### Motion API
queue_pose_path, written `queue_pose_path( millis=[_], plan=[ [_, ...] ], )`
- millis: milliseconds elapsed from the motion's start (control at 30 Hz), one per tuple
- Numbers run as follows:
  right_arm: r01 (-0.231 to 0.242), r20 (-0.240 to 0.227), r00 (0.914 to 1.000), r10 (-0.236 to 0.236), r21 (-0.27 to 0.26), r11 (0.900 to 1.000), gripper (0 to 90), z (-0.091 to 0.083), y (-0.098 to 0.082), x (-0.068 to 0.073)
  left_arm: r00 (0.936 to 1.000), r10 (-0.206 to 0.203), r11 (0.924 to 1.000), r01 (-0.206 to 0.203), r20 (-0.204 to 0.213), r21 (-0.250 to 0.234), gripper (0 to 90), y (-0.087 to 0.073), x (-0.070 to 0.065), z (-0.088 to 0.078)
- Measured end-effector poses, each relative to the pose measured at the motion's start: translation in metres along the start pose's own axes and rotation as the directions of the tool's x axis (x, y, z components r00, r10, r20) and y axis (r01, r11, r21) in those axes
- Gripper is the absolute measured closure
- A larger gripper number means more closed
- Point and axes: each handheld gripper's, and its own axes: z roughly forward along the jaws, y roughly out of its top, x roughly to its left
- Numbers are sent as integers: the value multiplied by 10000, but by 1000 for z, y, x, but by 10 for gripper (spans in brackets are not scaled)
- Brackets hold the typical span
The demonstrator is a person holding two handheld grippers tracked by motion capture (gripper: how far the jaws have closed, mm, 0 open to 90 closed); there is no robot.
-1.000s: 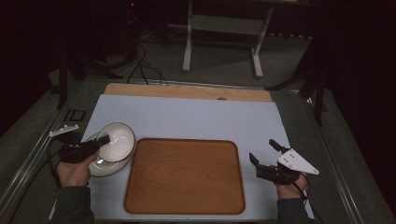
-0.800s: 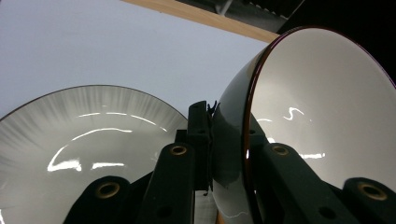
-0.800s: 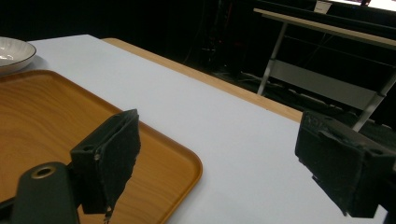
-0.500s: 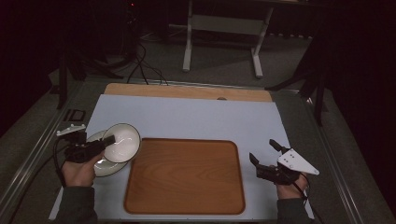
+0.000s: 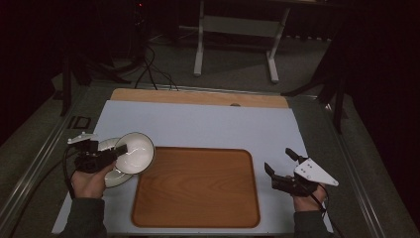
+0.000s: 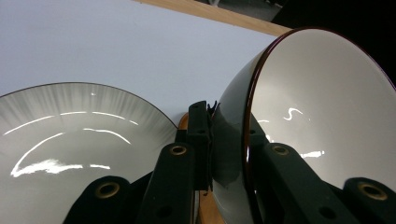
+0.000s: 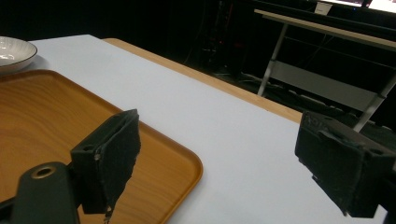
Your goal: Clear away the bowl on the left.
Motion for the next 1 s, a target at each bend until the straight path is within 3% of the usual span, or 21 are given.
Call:
queue_pose_path(
  millis=[1000],
  plan=[
    [69,-53,10000,-69,-35,10000,138,0,0,0,9993,332,9983,-340,175,479,813,-5,-18,17]
  ],
)
